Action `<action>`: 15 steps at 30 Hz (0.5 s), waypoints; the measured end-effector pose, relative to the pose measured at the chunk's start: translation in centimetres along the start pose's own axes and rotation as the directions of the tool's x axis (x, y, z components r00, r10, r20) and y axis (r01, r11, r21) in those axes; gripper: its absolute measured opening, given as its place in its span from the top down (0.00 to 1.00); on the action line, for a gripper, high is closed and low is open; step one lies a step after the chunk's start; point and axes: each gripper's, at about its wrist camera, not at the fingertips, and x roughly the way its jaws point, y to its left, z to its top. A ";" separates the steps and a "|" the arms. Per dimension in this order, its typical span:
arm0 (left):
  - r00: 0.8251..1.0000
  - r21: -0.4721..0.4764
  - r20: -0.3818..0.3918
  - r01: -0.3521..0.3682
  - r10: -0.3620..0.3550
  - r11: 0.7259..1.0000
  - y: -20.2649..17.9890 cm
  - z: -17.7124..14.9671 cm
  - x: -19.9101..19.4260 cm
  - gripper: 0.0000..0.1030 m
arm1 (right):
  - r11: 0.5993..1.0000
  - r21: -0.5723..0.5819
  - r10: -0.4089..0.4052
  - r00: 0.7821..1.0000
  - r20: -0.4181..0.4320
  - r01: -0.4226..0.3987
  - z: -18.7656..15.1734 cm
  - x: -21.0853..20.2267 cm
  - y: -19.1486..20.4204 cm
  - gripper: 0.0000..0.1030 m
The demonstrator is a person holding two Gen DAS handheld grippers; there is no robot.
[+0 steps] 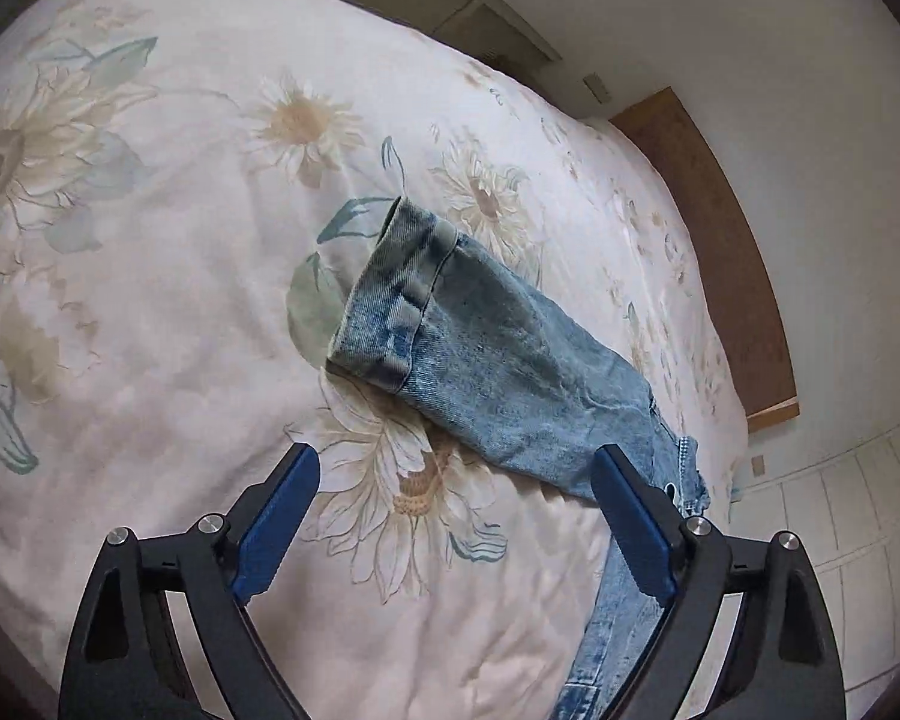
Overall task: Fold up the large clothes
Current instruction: 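Reach the left tool to the other outstretched sleeve cuff, then close the left tool on the sleeve cuff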
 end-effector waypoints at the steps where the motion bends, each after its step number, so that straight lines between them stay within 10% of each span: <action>1: 1.000 -0.020 -0.005 0.006 -0.006 1.000 0.2 0.1 0.6 0.15 | 1.000 -0.003 -0.003 1.000 -0.005 0.003 0.0 0.2 0.0 0.27; 15: 0.995 -0.183 0.011 0.103 -0.102 0.978 1.4 2.1 5.9 0.42 | 0.999 0.007 -0.038 0.996 -0.076 0.039 0.3 4.0 -1.7 0.27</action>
